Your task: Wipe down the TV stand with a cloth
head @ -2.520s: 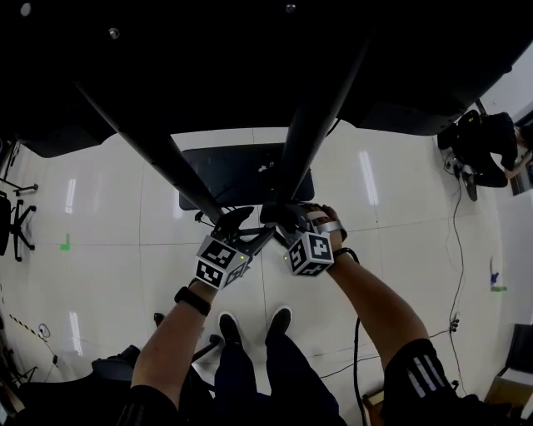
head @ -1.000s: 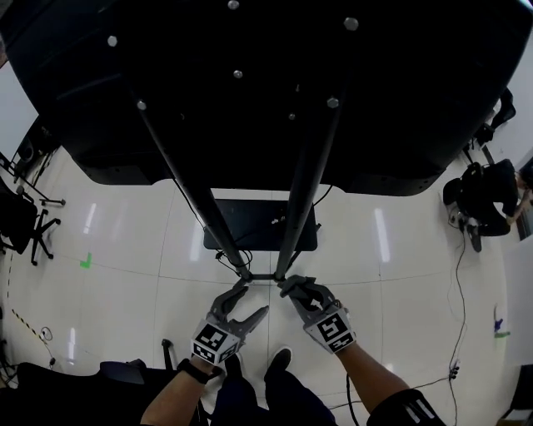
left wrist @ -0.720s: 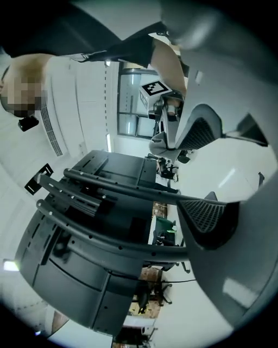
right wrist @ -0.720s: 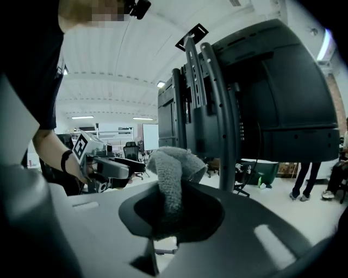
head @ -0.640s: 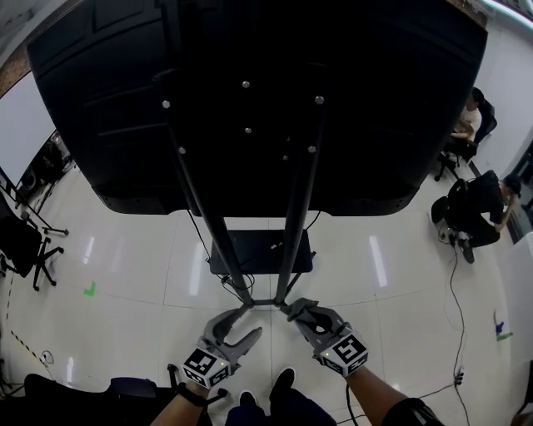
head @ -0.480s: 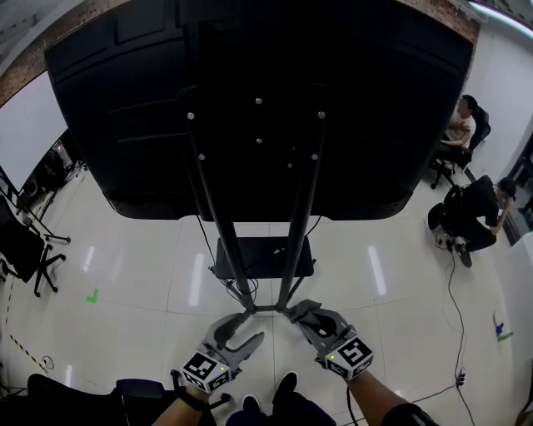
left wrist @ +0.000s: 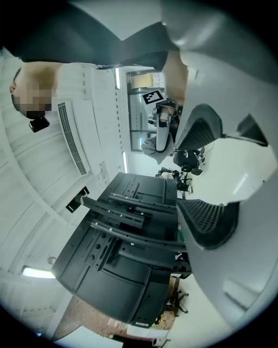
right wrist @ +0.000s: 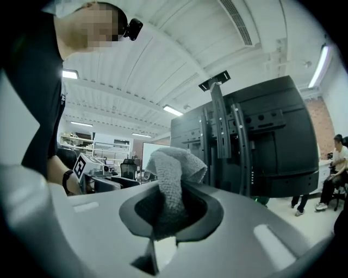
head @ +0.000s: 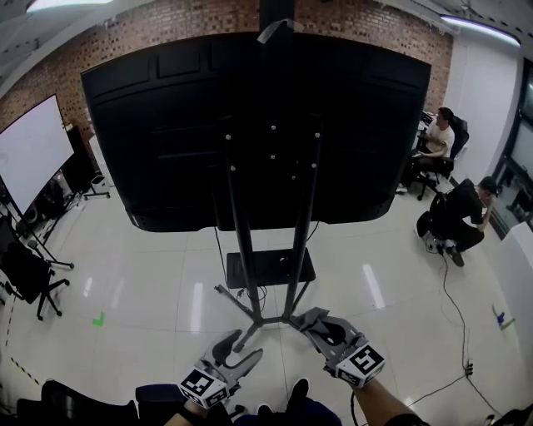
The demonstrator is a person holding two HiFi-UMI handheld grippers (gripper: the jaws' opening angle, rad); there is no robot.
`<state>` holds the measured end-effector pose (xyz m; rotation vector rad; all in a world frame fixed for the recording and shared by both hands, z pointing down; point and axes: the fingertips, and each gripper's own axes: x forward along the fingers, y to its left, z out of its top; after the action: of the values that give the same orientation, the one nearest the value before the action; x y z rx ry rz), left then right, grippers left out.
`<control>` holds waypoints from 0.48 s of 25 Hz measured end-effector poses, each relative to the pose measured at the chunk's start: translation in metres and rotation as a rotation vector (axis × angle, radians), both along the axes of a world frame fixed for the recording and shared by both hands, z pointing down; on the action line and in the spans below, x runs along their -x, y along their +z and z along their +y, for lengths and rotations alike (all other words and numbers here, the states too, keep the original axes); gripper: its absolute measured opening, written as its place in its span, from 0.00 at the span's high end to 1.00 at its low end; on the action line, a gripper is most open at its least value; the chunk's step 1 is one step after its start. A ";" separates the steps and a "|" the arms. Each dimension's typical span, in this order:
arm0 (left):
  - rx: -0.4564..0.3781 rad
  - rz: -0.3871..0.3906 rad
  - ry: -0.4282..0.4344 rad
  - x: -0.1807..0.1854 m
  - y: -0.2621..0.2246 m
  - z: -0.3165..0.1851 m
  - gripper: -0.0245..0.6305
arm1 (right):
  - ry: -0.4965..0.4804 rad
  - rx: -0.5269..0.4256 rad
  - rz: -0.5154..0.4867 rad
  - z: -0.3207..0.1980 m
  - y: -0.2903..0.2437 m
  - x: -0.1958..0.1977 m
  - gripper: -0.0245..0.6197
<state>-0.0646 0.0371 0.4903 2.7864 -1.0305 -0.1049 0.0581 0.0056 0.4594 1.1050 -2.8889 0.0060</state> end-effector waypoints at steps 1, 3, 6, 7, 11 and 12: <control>0.003 -0.002 0.002 0.005 -0.004 0.008 0.49 | 0.008 -0.001 -0.007 0.010 -0.002 0.002 0.90; 0.005 0.001 0.009 0.012 -0.008 0.021 0.49 | 0.021 -0.006 -0.040 0.028 -0.010 0.005 0.90; -0.014 0.016 0.025 0.014 -0.018 0.036 0.49 | 0.024 -0.001 -0.110 0.049 -0.021 0.004 0.91; -0.026 0.023 0.036 0.013 -0.022 0.041 0.49 | 0.025 0.010 -0.120 0.055 -0.021 0.002 0.91; -0.051 0.044 0.101 0.006 -0.035 0.065 0.49 | 0.026 0.042 -0.131 0.073 -0.018 -0.005 0.91; -0.055 0.044 0.106 0.003 -0.037 0.068 0.49 | 0.024 0.043 -0.136 0.076 -0.018 -0.007 0.91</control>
<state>-0.0678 0.1052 0.4535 2.8674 -0.8805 -0.1826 0.0650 0.0817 0.4411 1.1755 -2.9778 0.1496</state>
